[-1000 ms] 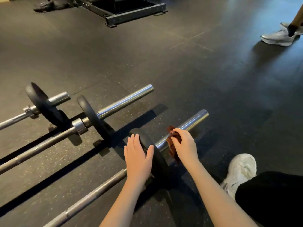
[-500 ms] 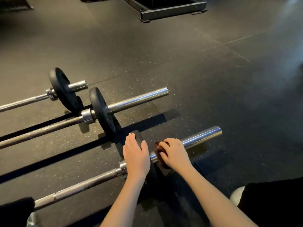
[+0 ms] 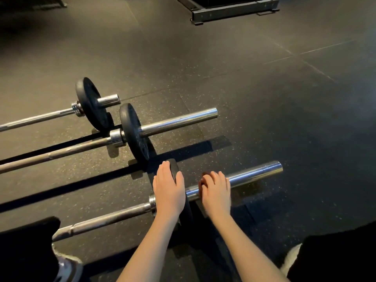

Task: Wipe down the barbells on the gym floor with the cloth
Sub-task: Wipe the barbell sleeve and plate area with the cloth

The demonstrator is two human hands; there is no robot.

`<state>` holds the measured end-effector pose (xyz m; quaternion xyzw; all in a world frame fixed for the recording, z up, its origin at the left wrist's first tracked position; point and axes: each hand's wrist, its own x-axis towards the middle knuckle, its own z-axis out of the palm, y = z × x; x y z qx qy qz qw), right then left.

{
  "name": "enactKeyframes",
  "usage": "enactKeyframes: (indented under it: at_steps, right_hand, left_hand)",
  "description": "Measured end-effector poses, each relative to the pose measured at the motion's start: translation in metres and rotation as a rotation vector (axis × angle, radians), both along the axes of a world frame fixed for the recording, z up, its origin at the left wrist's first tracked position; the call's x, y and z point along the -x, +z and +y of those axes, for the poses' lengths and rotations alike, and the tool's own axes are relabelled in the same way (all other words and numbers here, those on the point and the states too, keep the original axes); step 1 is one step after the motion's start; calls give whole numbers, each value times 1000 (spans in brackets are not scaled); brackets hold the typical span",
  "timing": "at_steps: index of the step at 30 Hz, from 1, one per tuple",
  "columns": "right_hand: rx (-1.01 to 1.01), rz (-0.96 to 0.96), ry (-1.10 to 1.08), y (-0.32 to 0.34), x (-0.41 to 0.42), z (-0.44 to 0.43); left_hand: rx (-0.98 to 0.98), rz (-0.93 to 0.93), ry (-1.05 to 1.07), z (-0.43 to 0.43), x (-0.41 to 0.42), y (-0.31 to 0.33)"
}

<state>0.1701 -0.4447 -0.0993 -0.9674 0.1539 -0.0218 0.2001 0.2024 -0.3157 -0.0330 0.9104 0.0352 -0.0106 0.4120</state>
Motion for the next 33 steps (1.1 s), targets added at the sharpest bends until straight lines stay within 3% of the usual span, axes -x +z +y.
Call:
enactKeyframes:
  at_steps: [5,8,11,14,17,23,29,33]
  right_hand:
    - [28,84,350,2,-14,7]
    - [97,42,168,4,-13,-19]
    - [-22,-12,-114,2,7,3]
    - [-50,-6,79,1,11,29]
    - [4,21,276,16,-3,2]
    - [-36,13,-77,-3,9,-8]
    - [63,35,243,2,-7,-33]
    - [-8,20,-73,-3,10,-45]
  left_hand:
    - [-18,-14,-16,2,-6,-3]
    - [-23,-5,-33,2,-6,-4]
    - [-20,-1,-26,0,-3,-3]
    - [-27,-21,-19,1,-3,-2]
    - [-93,-35,-51,3,-4,-4]
    - [-221,-40,-80,2,-1,-3]
    - [-404,-41,-177,1,-11,4]
    - [-464,-21,-221,1,-5,8]
